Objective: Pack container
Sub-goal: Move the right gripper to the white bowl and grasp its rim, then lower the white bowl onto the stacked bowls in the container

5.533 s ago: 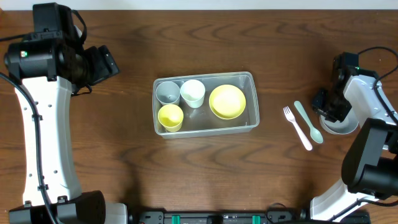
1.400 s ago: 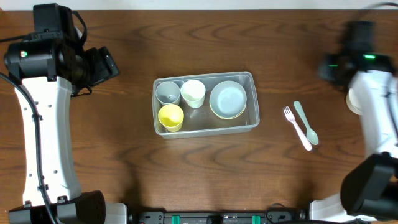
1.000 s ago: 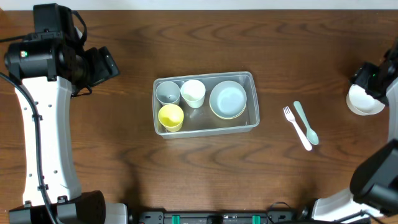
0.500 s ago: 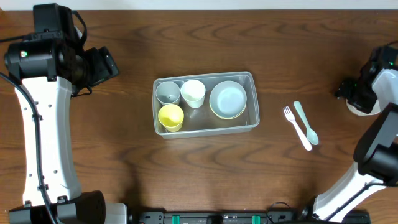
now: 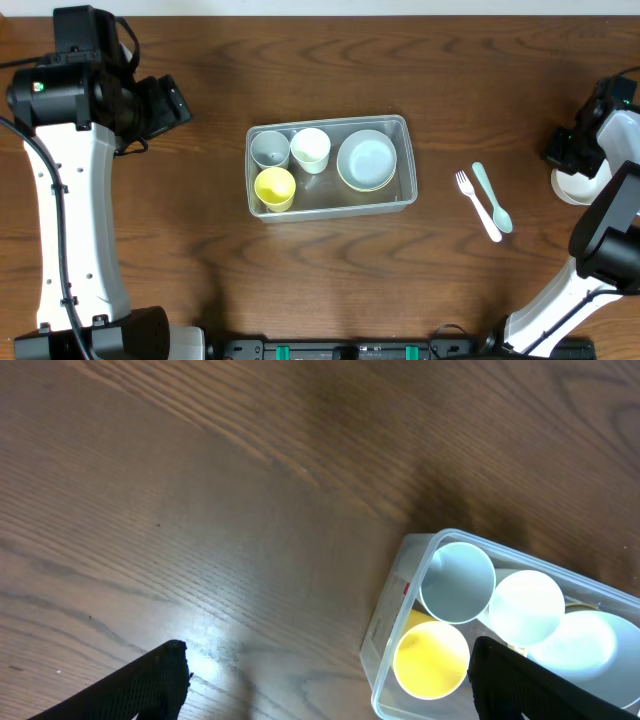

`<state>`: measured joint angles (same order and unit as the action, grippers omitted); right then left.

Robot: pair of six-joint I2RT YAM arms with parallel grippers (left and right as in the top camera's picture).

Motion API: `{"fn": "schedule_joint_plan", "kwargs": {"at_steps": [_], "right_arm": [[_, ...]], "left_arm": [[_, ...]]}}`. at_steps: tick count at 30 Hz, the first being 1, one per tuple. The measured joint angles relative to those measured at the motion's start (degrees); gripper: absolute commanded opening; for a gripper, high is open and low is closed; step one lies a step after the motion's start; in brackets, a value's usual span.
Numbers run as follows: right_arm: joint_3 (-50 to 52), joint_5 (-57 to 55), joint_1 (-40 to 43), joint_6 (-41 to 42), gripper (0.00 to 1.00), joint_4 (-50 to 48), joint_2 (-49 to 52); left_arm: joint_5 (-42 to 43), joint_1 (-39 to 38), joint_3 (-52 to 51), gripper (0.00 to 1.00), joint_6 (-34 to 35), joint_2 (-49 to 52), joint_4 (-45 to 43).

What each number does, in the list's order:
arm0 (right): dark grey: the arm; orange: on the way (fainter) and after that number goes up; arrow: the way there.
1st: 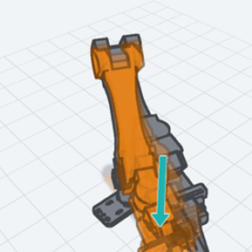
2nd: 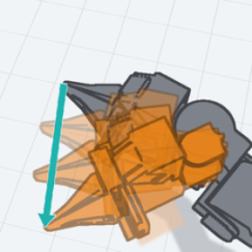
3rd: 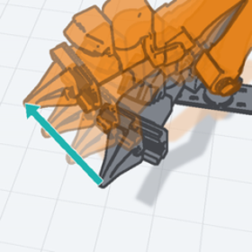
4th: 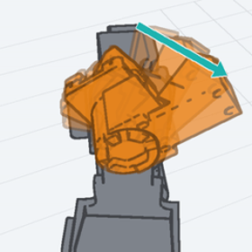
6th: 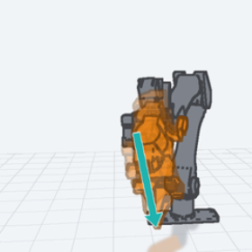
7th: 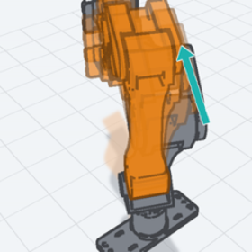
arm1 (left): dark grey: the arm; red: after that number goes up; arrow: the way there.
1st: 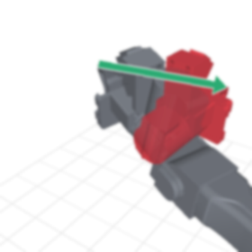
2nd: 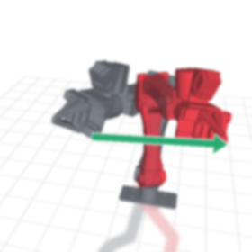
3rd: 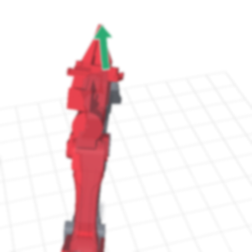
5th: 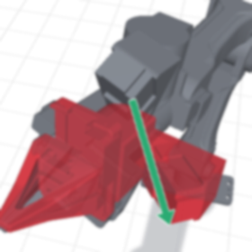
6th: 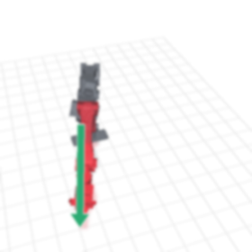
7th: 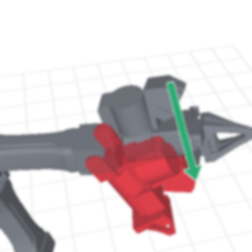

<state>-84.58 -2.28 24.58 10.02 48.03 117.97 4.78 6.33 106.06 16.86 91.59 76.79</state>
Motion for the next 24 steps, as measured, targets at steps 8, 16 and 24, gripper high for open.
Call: {"fn": "schedule_joint_plan", "kwargs": {"at_steps": [8,16,24], "right_arm": [[-0.11,6.19,-3.10,-2.32,0.01,2.10,-5.99],[-4.94,11.37,-21.70,-10.64,0.01,3.02,-25.57],[-5.68,8.90,-45.90,-16.52,0.01,6.88,-30.99]], "left_arm": [[0.00,0.00,0.00,0.89,0.00,0.00,0.02],[0.00,0.00,-0.02,0.89,0.00,0.00,0.09],[0.00,0.00,-0.02,0.89,0.00,0.00,0.11]]}}
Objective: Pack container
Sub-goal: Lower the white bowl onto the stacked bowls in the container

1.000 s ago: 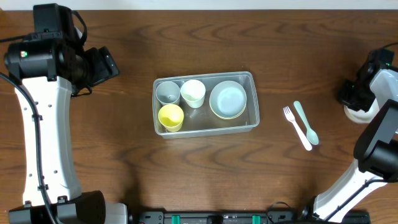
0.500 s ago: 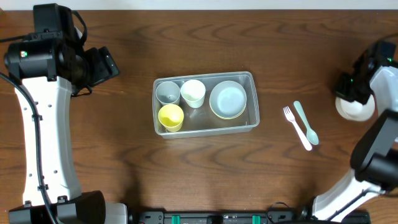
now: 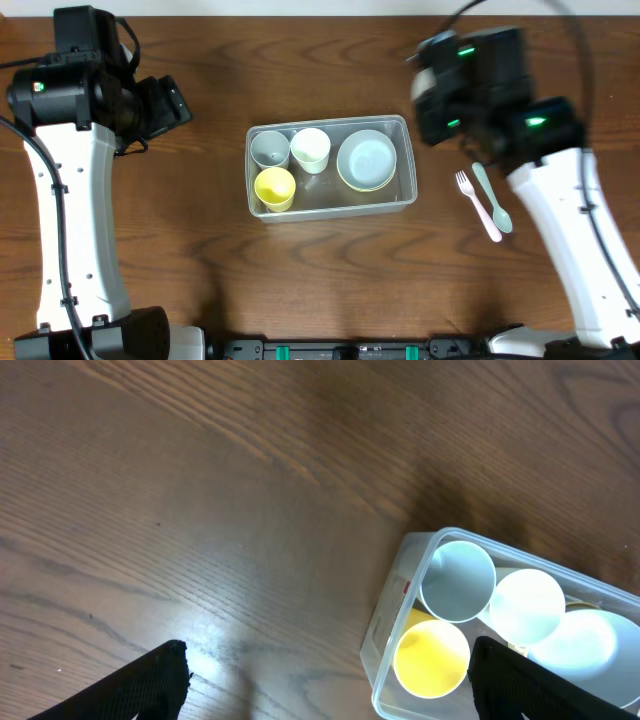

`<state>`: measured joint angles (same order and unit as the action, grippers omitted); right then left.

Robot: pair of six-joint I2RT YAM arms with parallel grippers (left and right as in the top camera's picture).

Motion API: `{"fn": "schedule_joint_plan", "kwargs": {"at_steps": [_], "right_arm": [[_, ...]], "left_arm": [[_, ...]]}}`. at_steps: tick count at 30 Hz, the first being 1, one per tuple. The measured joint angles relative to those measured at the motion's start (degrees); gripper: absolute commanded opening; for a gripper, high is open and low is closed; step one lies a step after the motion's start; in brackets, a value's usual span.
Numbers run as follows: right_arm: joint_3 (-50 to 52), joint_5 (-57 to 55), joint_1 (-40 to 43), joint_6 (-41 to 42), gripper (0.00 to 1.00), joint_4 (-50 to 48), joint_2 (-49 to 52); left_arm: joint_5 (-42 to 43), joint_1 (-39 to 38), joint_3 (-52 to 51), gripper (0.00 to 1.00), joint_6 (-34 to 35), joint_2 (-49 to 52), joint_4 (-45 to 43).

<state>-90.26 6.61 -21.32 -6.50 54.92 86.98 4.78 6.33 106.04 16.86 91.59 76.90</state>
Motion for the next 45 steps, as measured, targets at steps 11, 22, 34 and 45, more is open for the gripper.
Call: {"fn": "schedule_joint_plan", "kwargs": {"at_steps": [11,22,34,45], "right_arm": [[0.13,-3.06,-12.35,-1.36,0.01,0.72,10.54],[0.44,-3.85,-12.72,-1.55,0.75,0.57,16.06],[0.44,-4.59,-12.72,-1.79,0.68,0.35,16.06],[0.42,-11.45,-4.07,9.44,0.95,0.63,14.01]], "left_arm": [[0.00,0.00,0.00,0.90,0.00,0.00,0.42],[0.00,0.00,0.00,0.89,-0.11,0.00,0.46],[0.00,0.00,0.00,0.89,-0.13,0.00,0.46],[0.00,0.00,0.00,0.89,-0.15,0.00,0.48]]}}
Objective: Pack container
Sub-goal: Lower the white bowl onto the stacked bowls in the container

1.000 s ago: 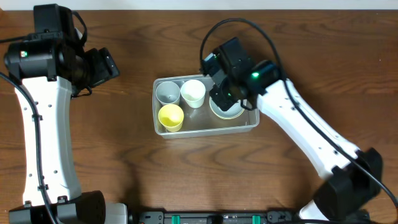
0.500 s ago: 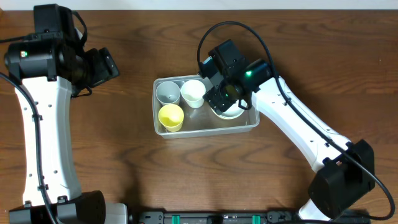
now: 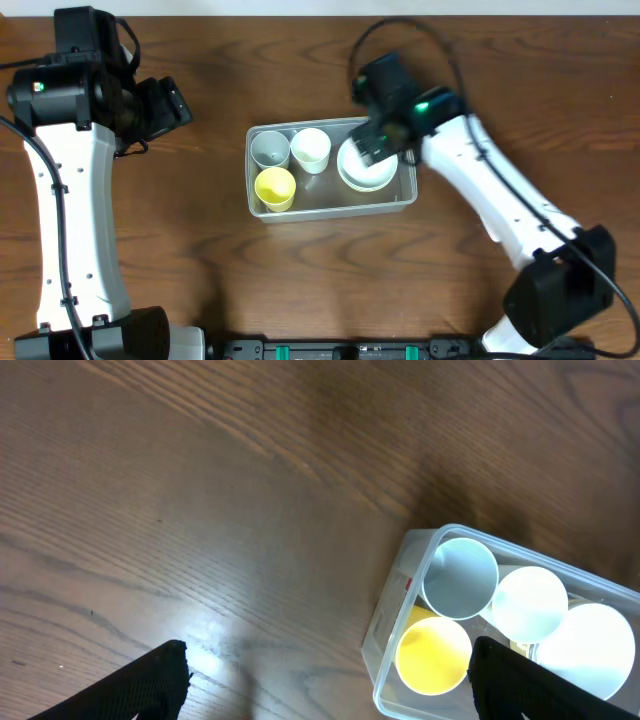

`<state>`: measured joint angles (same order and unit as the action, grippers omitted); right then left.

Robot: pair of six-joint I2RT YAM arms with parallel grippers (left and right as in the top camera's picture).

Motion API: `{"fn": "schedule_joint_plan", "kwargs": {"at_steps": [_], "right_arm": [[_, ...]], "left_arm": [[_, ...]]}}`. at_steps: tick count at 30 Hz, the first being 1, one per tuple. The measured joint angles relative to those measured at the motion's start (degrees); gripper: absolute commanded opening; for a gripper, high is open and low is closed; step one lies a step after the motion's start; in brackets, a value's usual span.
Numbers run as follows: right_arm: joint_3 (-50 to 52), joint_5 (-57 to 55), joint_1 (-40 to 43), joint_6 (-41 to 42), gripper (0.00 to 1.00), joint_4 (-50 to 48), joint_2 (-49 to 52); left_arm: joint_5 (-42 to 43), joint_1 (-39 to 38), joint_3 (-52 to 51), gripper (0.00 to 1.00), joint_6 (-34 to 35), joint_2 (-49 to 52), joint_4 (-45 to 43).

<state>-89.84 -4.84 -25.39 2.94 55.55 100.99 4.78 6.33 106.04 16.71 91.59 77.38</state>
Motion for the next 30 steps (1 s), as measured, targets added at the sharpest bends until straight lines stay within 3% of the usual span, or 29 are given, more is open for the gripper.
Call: {"fn": "schedule_joint_plan", "kwargs": {"at_steps": [5,10,16,24,30], "right_arm": [[-0.70,-0.26,15.13,3.08,0.98,1.62,-7.52],[-1.97,2.93,26.38,2.40,0.96,9.79,-10.86],[5.84,6.21,26.93,-2.93,0.99,10.69,-9.46],[24.74,6.88,25.49,-6.78,0.99,-5.68,-7.93],[32.48,9.09,25.49,-8.96,0.99,-13.90,-7.93]], "left_arm": [[0.00,0.00,0.00,0.90,0.00,0.00,0.00],[0.00,0.00,0.00,0.89,0.00,0.00,0.00],[0.00,0.00,0.00,0.89,0.00,0.00,0.00],[0.00,0.00,-0.02,0.89,0.00,0.00,0.90],[0.00,0.00,-0.02,0.89,0.00,0.00,1.22]]}}
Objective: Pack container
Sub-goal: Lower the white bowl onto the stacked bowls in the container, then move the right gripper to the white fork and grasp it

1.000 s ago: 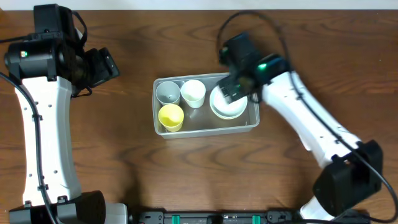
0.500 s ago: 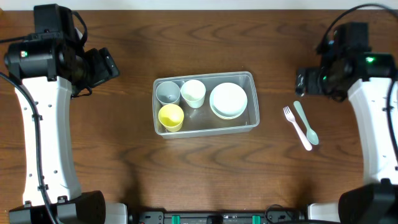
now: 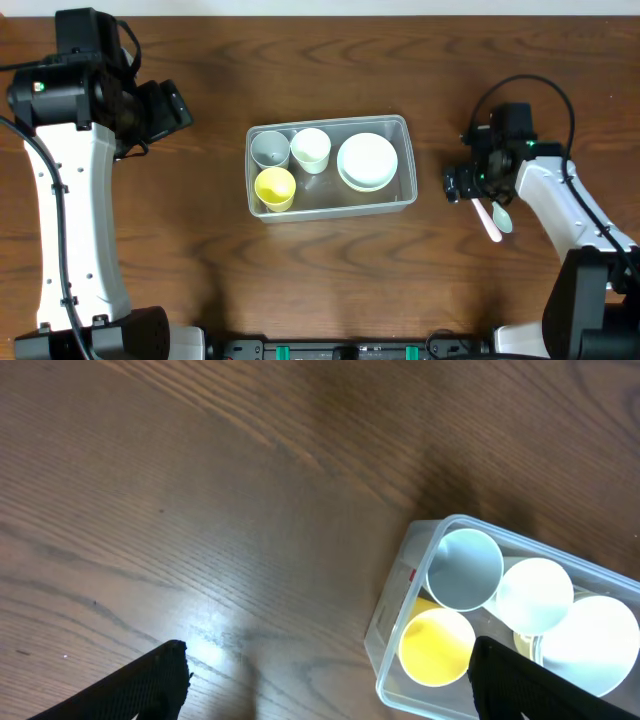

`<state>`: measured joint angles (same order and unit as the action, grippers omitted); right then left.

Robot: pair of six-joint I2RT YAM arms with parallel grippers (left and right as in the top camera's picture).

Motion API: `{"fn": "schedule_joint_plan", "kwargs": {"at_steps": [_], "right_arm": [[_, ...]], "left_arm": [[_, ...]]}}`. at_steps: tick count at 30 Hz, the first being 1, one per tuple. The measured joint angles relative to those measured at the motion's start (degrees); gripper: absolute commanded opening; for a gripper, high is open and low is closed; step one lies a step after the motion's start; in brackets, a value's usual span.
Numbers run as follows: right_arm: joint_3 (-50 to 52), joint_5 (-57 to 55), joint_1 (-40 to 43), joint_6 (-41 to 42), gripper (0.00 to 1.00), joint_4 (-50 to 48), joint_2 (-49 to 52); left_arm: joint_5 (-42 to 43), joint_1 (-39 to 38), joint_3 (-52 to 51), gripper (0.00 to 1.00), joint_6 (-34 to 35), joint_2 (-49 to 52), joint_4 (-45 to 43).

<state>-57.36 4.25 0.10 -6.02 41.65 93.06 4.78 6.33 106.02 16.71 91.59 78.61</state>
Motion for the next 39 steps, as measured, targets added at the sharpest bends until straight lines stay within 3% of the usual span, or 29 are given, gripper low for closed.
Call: {"fn": "schedule_joint_plan", "kwargs": {"at_steps": [10,23,39], "right_arm": [[8.96,1.36,-0.02,-0.94,0.96,-8.74,0.00],[11.15,1.53,-0.02,-1.79,0.55,-10.45,0.00],[11.15,1.57,0.00,-1.79,0.29,-10.14,0.00]], "left_arm": [[0.00,0.00,-0.02,0.90,0.00,0.00,0.48],[0.00,0.00,-0.02,0.89,0.00,0.00,0.52],[0.00,0.00,-0.02,0.90,0.00,0.00,0.72]]}}
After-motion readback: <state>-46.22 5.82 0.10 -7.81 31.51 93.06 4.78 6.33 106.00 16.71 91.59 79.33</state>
